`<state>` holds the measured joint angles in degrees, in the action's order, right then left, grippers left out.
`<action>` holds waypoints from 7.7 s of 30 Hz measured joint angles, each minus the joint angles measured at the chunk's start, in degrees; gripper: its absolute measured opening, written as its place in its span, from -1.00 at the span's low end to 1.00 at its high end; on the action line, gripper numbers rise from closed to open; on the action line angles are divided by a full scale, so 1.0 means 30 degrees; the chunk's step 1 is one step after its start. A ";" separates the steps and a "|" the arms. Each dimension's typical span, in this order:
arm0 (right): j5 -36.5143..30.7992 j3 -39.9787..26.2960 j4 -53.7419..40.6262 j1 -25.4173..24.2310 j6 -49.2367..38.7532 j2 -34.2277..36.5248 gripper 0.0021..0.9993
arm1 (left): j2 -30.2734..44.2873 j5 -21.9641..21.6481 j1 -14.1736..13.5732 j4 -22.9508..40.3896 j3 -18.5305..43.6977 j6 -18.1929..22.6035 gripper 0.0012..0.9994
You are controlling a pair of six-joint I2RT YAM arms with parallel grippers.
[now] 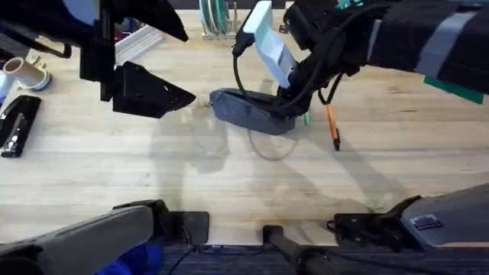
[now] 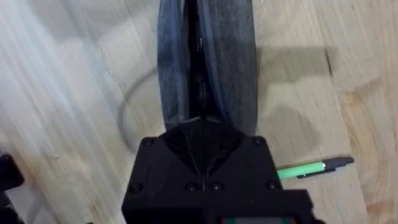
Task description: Unzip the bag, pick up the pens from the table one at a time and place them inside, then zip the bag closed.
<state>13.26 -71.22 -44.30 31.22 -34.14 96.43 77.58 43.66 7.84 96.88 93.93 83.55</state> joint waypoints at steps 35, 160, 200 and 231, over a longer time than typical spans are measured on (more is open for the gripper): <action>-0.0131 -0.0035 0.0397 0.0058 -0.0135 0.0630 0.99 | 0.0000 0.0000 0.0000 0.0000 0.0000 -0.0002 0.99; -0.5461 0.4529 -0.5147 -0.5855 1.4085 -0.8514 0.99 | 0.0000 0.0000 0.0000 0.0000 0.0000 -0.0002 0.99; -0.4539 0.5636 -0.0504 -0.6584 1.2808 -0.2109 0.94 | 0.0000 0.0000 0.0000 0.0000 0.0000 -0.0002 0.99; -0.4758 0.5909 0.0073 -0.6827 1.2641 -0.2305 -0.95 | 0.0000 0.0000 0.0000 0.0000 0.0000 -0.0002 0.99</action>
<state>-1.02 -53.49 -44.08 10.74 3.78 89.52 77.58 43.66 7.84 96.88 93.93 83.55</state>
